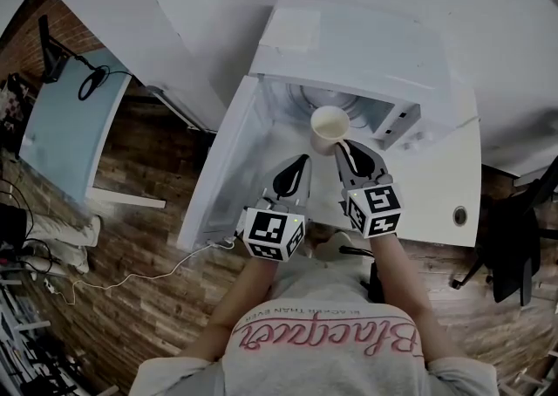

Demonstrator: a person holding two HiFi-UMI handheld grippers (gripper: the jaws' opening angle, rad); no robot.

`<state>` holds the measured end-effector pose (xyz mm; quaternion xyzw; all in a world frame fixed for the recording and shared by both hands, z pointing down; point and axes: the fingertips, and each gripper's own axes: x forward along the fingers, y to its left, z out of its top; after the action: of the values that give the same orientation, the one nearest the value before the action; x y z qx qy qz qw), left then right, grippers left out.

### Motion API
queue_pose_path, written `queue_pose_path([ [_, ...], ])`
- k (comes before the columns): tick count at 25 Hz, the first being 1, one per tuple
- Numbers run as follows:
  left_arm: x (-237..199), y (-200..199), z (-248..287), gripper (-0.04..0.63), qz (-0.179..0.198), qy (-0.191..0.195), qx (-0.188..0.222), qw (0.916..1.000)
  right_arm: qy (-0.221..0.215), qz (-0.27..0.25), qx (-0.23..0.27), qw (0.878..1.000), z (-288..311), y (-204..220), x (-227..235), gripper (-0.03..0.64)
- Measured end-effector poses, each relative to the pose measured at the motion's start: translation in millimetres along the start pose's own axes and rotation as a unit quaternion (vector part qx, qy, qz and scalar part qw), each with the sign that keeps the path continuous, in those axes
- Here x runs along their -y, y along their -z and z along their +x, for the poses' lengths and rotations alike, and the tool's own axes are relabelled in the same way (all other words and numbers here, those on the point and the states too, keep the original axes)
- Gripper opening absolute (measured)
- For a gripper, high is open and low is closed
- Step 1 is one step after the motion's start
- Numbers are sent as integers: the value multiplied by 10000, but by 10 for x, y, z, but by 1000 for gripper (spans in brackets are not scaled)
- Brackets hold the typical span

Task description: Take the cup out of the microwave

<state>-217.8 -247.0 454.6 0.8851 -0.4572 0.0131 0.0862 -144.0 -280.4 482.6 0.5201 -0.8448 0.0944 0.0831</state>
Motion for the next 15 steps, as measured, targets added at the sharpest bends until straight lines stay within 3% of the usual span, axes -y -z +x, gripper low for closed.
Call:
queue_pose_path([
  [15, 133, -194, 112, 6, 158, 46, 11, 9999, -217, 24, 157, 9996, -348, -319, 42, 54],
])
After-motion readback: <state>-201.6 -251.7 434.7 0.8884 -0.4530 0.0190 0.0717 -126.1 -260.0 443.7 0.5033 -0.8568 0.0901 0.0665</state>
